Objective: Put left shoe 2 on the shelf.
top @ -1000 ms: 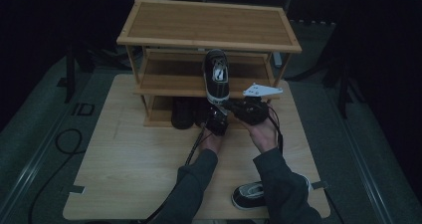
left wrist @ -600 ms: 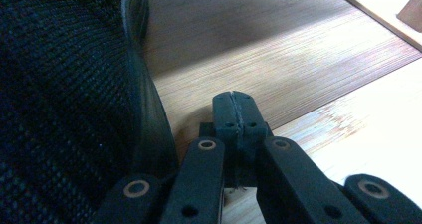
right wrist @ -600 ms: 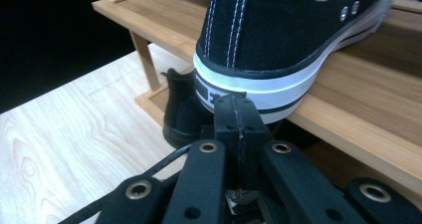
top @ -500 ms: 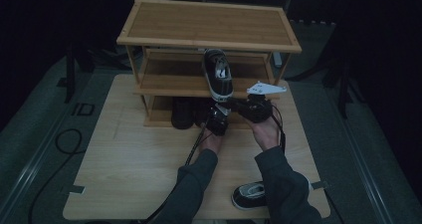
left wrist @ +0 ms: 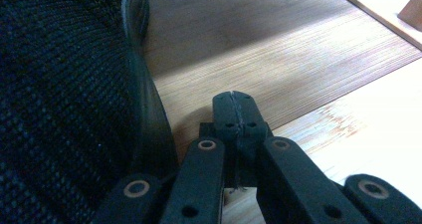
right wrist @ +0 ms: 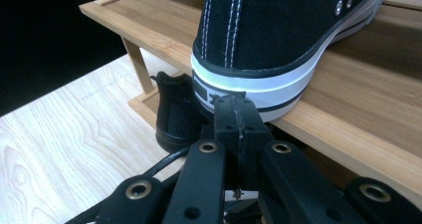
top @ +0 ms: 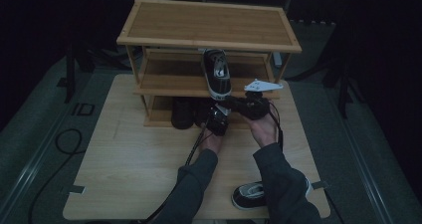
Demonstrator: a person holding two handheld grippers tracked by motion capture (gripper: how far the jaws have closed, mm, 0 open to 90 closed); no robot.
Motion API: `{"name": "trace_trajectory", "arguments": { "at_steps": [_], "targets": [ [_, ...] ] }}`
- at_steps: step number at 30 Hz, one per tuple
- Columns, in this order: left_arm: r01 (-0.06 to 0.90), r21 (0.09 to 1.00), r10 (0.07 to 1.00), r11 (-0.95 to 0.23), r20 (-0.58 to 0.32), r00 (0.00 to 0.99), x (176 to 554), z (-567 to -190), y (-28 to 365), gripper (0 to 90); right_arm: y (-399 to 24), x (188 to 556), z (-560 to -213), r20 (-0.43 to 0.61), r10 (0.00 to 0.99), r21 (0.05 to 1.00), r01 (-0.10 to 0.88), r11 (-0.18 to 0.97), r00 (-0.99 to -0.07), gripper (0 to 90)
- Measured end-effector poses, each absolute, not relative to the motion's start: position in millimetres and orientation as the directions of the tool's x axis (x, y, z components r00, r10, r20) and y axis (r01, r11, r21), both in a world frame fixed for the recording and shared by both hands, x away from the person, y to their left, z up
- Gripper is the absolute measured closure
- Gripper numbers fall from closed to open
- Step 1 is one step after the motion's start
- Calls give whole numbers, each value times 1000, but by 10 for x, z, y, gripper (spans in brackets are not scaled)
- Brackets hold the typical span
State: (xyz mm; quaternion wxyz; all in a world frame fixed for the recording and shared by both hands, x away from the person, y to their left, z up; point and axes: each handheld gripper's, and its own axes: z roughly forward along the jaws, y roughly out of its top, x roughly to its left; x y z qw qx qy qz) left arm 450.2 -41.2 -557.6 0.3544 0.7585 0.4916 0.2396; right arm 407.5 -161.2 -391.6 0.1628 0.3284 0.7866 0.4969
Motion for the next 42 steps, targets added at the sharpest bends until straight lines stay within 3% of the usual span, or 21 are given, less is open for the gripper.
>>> {"name": "trace_trajectory", "arguments": {
  "at_steps": [24,31,42],
  "targets": [
    [577,774,916,-261,10,401,4499,-5576,-407,900,-1379,4151,-3927,46,676,890,337,306,-735,900],
    [578,774,916,-259,7,401,4501,-5576,-405,900,-1457,4088,-3886,38,683,890,336,309,-729,794],
    [578,774,916,-259,7,402,4501,-5576,-405,900,-1735,3882,-3841,45,706,891,348,292,-707,707]
  ]
}}
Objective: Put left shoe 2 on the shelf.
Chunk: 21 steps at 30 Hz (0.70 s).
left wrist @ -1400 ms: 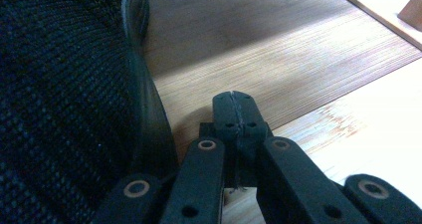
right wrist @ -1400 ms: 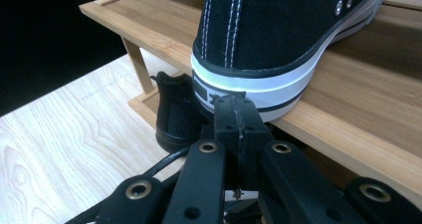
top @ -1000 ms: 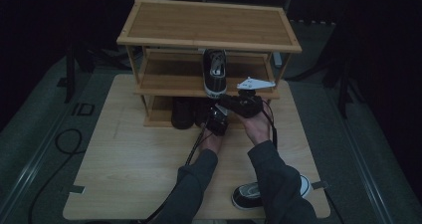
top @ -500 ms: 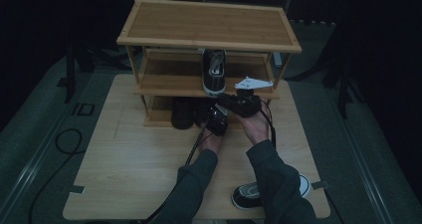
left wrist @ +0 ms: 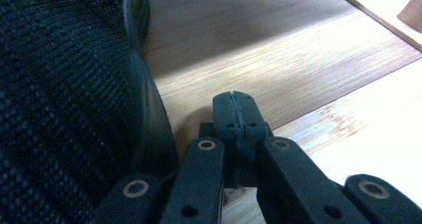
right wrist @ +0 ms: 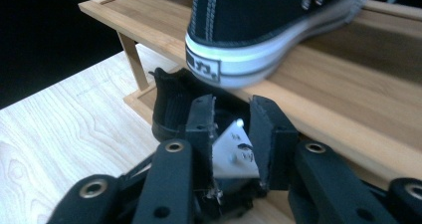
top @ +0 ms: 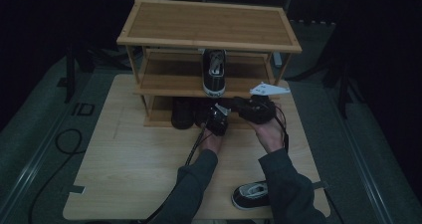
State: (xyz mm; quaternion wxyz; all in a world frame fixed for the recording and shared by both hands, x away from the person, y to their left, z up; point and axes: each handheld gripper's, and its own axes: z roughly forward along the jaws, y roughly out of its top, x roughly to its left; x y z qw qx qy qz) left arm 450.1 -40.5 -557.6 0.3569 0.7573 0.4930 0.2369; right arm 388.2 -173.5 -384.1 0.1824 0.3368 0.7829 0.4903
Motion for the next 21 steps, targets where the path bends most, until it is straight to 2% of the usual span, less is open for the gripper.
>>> {"name": "trace_trajectory", "arguments": {
  "at_steps": [7,17,21],
  "targets": [
    [577,773,913,-263,6,409,4503,-5576,-405,900,-2008,3662,-3998,61,737,875,391,286,-673,640],
    [576,773,913,-263,7,408,4502,-5577,-408,900,-2323,3381,-4178,96,756,861,435,263,-647,611],
    [576,774,913,-264,7,408,4502,-5577,-409,900,-2462,3278,-4272,141,770,854,470,224,-623,609]
  ]
}}
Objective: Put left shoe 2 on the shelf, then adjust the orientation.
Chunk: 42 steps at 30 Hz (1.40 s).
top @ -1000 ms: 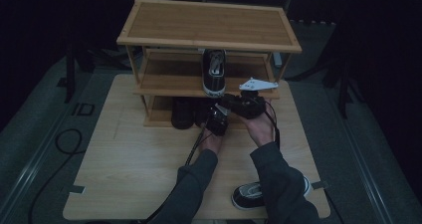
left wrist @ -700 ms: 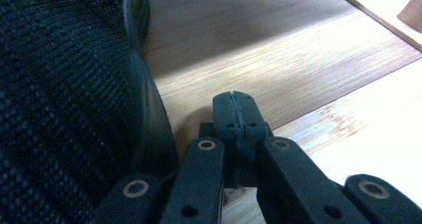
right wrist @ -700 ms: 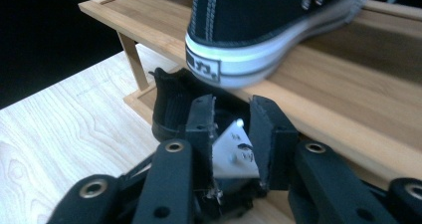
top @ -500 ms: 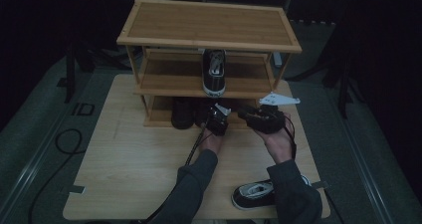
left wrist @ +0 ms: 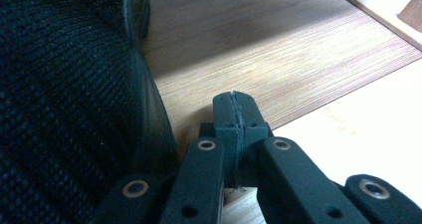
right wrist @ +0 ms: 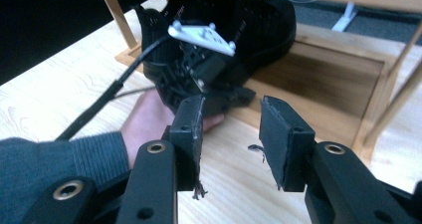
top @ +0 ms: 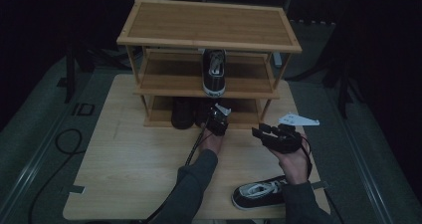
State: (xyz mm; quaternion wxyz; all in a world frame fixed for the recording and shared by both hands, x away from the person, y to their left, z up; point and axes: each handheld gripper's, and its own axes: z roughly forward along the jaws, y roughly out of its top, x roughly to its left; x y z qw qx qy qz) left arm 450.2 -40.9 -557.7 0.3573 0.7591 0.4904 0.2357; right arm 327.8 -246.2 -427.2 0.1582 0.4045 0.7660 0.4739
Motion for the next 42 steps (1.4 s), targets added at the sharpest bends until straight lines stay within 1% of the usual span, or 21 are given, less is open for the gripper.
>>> {"name": "trace_trajectory", "arguments": {
  "at_steps": [15,27,38,42],
  "targets": [
    [576,773,914,-266,12,407,4500,-5576,-410,900,-2734,3034,-4519,179,786,824,527,209,-592,604],
    [577,773,915,-263,9,404,4499,-5576,-408,900,-2829,2851,-4754,227,790,787,585,195,-569,598],
    [578,773,915,-260,6,404,4500,-5576,-407,900,-2756,2626,-4818,228,764,773,589,236,-604,587],
    [578,773,915,-261,6,404,4500,-5576,-406,900,-2757,2554,-4821,243,755,772,592,230,-609,583]
  ]
}}
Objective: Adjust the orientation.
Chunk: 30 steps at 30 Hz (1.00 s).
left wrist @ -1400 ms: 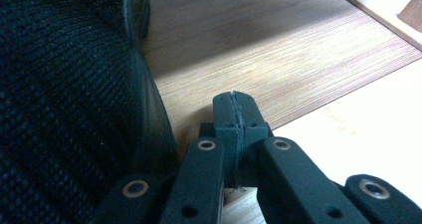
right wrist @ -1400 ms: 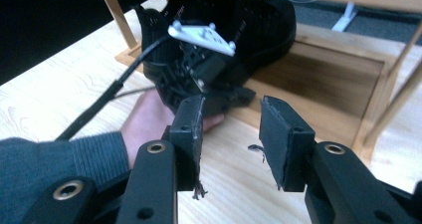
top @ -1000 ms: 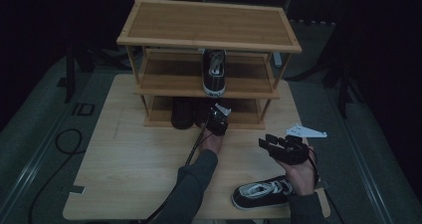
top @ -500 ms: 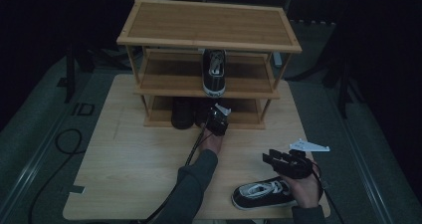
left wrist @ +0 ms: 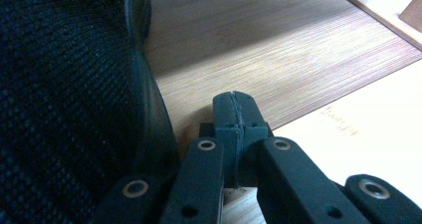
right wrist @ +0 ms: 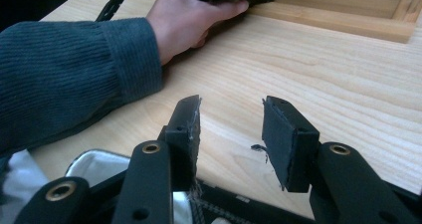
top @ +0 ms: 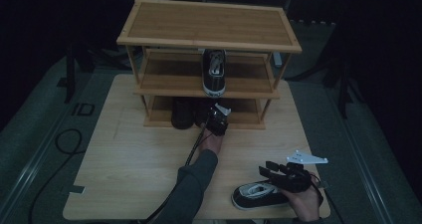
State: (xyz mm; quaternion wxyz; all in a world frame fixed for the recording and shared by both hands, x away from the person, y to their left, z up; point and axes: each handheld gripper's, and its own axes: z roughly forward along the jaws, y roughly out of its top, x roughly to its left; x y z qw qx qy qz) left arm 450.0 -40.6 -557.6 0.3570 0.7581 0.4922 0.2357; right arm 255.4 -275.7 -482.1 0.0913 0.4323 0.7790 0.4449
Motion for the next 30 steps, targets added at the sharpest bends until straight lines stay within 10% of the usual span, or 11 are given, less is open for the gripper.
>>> {"name": "trace_trajectory", "arguments": {
  "at_steps": [30],
  "targets": [
    [578,773,915,-261,6,404,4500,-5576,-406,900,-2844,2382,-4853,234,690,727,594,344,-685,397]
  ]
}}
